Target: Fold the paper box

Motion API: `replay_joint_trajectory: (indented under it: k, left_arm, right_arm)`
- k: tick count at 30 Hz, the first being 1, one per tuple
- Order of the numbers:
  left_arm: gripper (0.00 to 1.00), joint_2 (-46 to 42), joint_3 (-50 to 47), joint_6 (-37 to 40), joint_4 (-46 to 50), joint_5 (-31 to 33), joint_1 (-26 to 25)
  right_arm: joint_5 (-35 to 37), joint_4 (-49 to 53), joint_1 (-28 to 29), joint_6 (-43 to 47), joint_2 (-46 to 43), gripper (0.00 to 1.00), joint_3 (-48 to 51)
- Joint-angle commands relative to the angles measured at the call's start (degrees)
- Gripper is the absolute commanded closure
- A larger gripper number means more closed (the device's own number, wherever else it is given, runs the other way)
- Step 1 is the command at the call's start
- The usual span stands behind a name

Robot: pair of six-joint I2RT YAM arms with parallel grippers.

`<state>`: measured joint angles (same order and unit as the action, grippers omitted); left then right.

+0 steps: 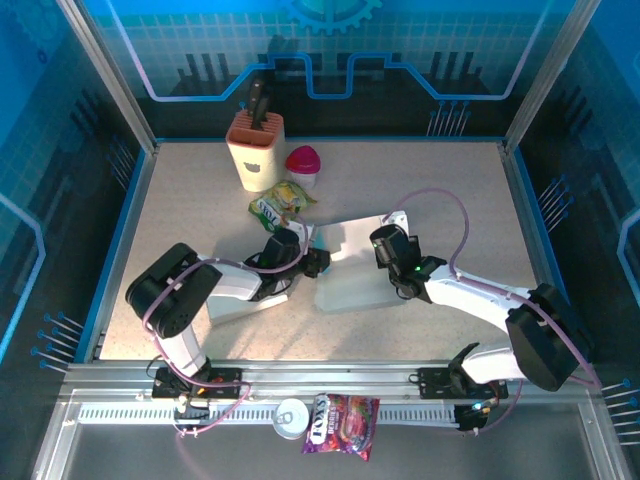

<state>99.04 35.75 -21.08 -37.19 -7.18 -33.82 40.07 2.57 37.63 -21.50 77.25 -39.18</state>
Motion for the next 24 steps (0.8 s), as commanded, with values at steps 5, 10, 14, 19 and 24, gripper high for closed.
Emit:
replay_joint_trajectory:
  k: [5,10,14,19,24]
  left_arm:
    - [0.57,-3.9,-2.9,5.6,-7.7,-15.9,1.7]
    - [0.43,-5.5,-4.4,8.1,-7.6,-19.1,2.4]
    - [0.38,-6.7,-5.3,8.8,-6.0,-18.9,3.4]
    - [0.37,-8.5,-6.7,9.3,-5.8,-19.0,4.1]
    - [0.36,-11.0,-8.2,9.7,-5.4,-19.4,4.9]
  right_arm:
    - [-3.8,-0.2,-1.8,1.1,1.1,1.0,-1.6]
    - [-4.7,-0.1,-2.7,1.1,1.0,1.0,-1.4]
    - [-5.0,-0.1,-3.0,1.2,0.9,1.0,-1.3]
    - [-5.0,0.4,-3.0,1.2,1.2,1.0,-1.8]
    - [-5.4,0.5,-3.3,0.8,1.7,1.0,-1.9]
